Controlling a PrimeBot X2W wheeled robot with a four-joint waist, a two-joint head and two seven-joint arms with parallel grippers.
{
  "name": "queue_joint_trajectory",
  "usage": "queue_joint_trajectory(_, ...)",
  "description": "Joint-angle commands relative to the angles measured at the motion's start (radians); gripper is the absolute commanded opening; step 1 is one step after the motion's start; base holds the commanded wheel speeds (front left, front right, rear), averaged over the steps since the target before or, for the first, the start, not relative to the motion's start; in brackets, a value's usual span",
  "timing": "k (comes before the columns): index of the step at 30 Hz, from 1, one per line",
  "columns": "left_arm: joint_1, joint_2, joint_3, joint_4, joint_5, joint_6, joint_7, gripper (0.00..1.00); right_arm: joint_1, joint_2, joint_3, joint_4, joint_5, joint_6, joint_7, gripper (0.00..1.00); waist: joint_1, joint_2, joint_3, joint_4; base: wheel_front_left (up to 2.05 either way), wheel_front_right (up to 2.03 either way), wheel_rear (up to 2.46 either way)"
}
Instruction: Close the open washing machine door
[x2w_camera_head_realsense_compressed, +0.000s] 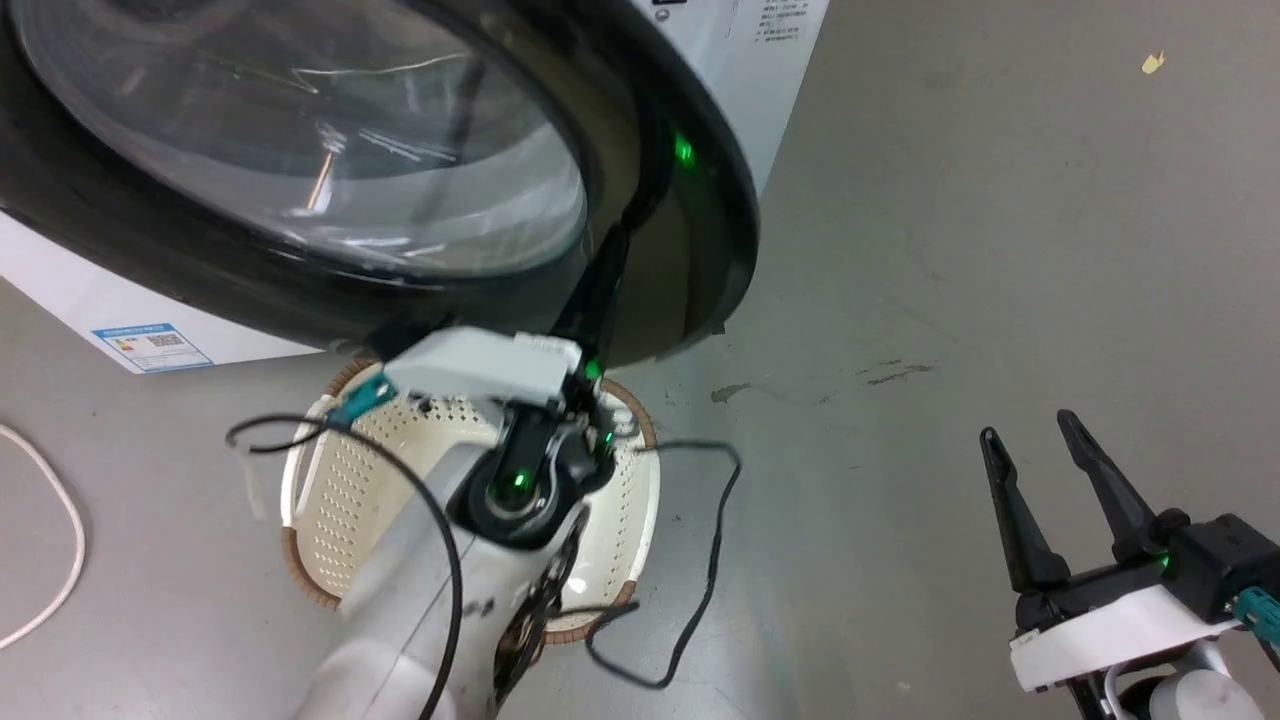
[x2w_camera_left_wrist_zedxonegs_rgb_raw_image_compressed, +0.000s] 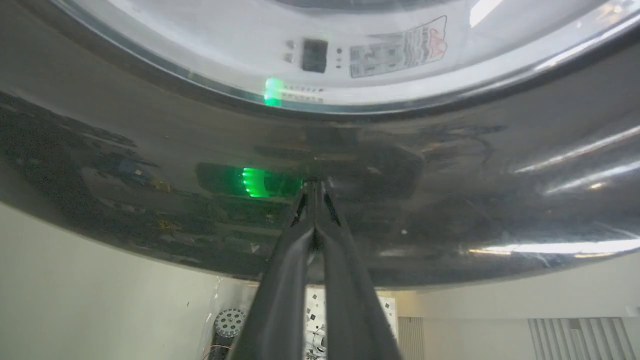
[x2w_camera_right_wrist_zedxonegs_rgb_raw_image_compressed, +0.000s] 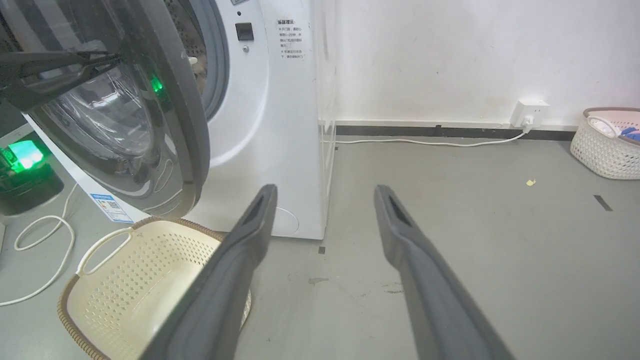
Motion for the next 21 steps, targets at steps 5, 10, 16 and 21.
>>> queue_joint_trajectory(5, -0.032, 0.001, -0.032, 0.002, -0.043, -0.005, -0.016, 0.00, -0.026, -0.003, 0.005, 0.008, 0.010, -0.001, -0.004, 1.00, -0.0001, -0.0001, -0.009, 0.016, 0.00, 0.00, 0.00)
queue_joint_trajectory(10, 0.043, 0.001, -0.014, -0.024, -0.021, -0.005, -0.002, 0.00, -0.012, -0.002, 0.001, 0.013, 0.007, -0.001, -0.004, 1.00, -0.0001, -0.0001, -0.055, 0.048, 0.00, 0.00, 0.00)
queue_joint_trajectory(16, 0.206, 0.079, -0.003, -0.150, 0.161, -0.005, -0.031, 1.00, 0.031, -0.003, -0.014, 0.006, 0.000, -0.001, -0.004, 1.00, -0.0001, -0.0001, -0.142, 0.110, 0.00, 0.00, 0.00)
queue_joint_trajectory(21, 0.338, 0.207, -0.010, -0.214, 0.493, -0.005, -0.090, 1.00, 0.082, -0.006, -0.014, 0.000, -0.010, -0.001, -0.004, 1.00, -0.0001, -0.0001, -0.210, 0.167, 0.00, 0.00, 0.00)
